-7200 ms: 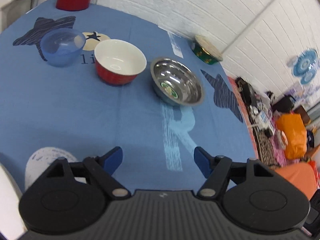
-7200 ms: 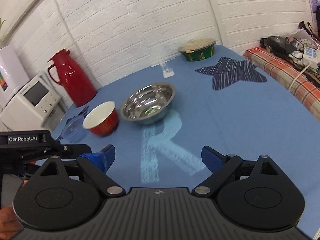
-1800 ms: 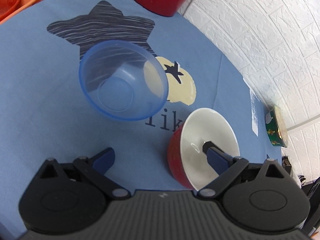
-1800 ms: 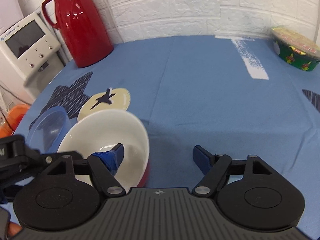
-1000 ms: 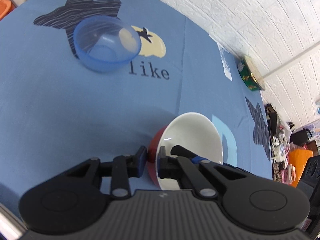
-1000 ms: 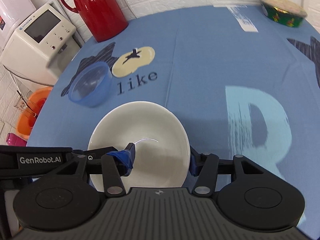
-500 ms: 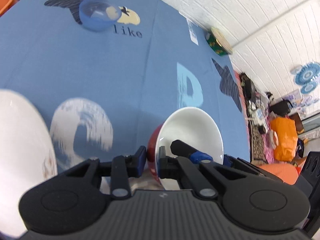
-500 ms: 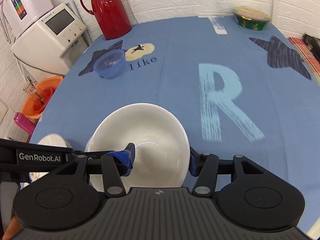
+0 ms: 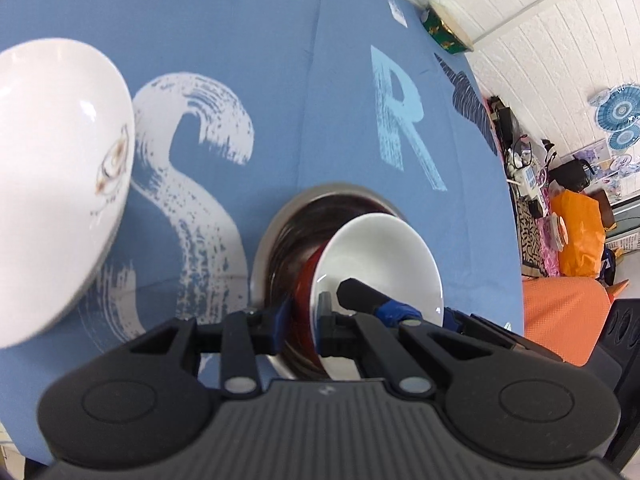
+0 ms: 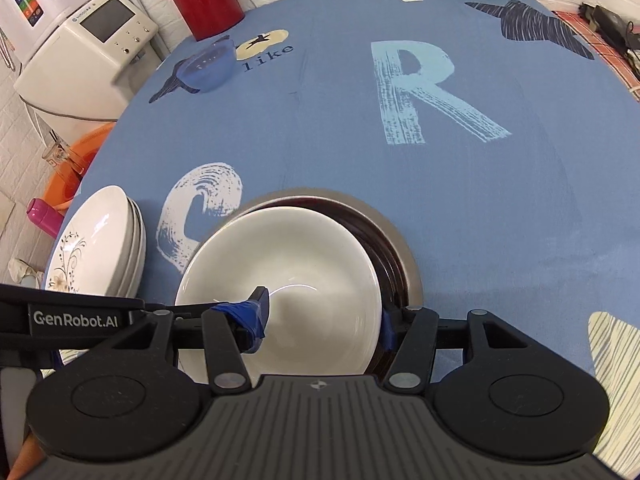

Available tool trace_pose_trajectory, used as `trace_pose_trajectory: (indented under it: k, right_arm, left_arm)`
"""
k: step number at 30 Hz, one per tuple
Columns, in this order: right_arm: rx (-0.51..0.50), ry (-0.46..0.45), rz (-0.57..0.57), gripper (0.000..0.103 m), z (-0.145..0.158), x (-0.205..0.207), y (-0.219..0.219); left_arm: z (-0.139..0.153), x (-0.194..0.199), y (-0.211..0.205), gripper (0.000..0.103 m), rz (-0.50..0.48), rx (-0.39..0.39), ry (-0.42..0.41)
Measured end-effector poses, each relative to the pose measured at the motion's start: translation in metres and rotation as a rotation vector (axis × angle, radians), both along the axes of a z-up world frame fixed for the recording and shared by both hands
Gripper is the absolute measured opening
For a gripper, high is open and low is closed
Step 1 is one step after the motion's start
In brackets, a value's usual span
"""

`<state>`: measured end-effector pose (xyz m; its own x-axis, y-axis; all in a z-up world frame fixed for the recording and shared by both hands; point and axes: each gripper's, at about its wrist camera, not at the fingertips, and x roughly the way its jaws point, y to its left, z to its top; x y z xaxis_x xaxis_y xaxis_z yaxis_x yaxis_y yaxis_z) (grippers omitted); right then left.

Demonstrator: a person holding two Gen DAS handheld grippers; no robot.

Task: Organize plates and bowls
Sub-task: 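Lift the red bowl with both tools and lower it into the steel bowl, then open both grippers and move both tools to the blue plastic bowl rim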

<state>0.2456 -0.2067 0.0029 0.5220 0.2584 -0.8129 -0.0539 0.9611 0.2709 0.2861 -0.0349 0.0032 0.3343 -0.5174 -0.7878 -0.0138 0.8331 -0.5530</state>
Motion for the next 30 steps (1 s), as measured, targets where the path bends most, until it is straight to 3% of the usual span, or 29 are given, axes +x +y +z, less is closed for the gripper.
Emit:
trace_pose_trajectory:
  k: [11,12,14,15,16,23,30]
  right_arm:
    - [0.022,-0.035,-0.020,0.043,0.004,-0.003,-0.006]
    - [0.027,-0.041,-0.024,0.043,0.006,-0.004,-0.007]
    - [0.035,-0.063,-0.046,0.043,0.011,-0.006,-0.011]
    - [0.036,-0.083,-0.058,0.043,0.015,-0.008,-0.014]
    - [0.045,-0.101,-0.062,0.043,0.019,-0.010,-0.016]
    - [0.111,-0.201,-0.086,0.044,0.030,-0.034,-0.018]
    - [0.162,-0.170,-0.061,0.045,0.025,-0.043,-0.019]
  left_arm:
    - [0.005,0.005,-0.001,0.000,-0.058,-0.002,-0.011]
    - [0.006,0.004,0.000,0.004,-0.056,-0.006,-0.021]
    - [0.012,0.002,0.004,0.023,-0.047,-0.006,-0.048]
    - [0.015,0.001,0.007,0.041,-0.040,-0.022,-0.067]
    - [0.019,-0.001,0.009,0.053,-0.038,-0.038,-0.086]
    - [0.044,-0.018,0.008,0.053,-0.060,0.010,-0.220]
    - [0.064,-0.027,0.015,0.054,-0.090,0.088,-0.347]
